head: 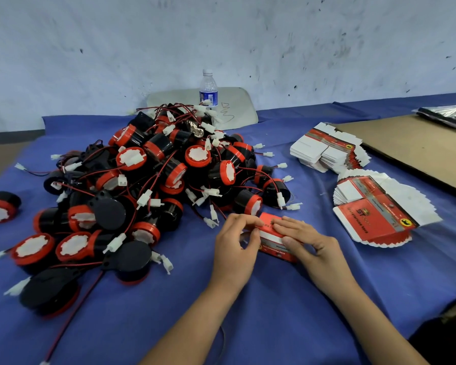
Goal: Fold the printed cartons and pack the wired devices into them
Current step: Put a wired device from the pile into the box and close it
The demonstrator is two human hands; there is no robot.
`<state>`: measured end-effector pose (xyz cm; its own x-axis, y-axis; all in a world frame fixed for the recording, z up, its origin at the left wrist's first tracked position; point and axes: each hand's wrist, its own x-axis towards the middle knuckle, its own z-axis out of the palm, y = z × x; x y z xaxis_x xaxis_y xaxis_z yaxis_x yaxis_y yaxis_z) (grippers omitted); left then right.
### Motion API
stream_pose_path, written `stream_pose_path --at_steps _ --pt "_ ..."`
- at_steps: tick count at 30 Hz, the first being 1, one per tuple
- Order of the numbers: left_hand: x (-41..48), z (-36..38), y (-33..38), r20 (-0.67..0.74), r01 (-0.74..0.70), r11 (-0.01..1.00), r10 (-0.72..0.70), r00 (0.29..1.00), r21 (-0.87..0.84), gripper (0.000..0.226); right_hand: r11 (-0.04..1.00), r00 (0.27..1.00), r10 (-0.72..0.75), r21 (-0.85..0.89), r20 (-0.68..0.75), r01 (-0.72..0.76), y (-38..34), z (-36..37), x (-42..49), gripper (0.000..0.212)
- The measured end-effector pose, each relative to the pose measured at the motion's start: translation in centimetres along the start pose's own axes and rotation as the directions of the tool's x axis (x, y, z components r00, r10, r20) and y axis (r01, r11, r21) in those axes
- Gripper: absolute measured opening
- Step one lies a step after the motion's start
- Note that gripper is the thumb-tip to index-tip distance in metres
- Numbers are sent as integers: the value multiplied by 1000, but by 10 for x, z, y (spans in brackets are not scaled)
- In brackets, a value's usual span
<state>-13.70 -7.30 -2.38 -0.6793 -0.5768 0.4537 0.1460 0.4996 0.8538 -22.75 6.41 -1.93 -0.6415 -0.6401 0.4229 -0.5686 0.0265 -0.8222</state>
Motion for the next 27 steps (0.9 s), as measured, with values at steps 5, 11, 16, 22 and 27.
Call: stream_pose_path --at_steps 5,11,16,22,27 --pt "1 -2 -2 18 11 1000 -10 1000 -17 26 998 999 -42 -50 -1 42 -1 1 -2 39" --pt "2 -5 -2 16 -32 999 32 999 12 25 1000 1000 -14 8 -8 14 -2 2 -1 37" --pt "3 -4 -2 22 -84 993 83 996 78 18 998 999 39 47 -36 -37 0 0 -2 23" --pt "4 -3 -1 61 -105 990 100 993 91 17 998 997 51 42 -65 -48 -1 2 -1 17" --pt "4 1 2 84 -114 991 108 991 71 14 998 993 46 42 -113 -41 -1 -2 3 24"
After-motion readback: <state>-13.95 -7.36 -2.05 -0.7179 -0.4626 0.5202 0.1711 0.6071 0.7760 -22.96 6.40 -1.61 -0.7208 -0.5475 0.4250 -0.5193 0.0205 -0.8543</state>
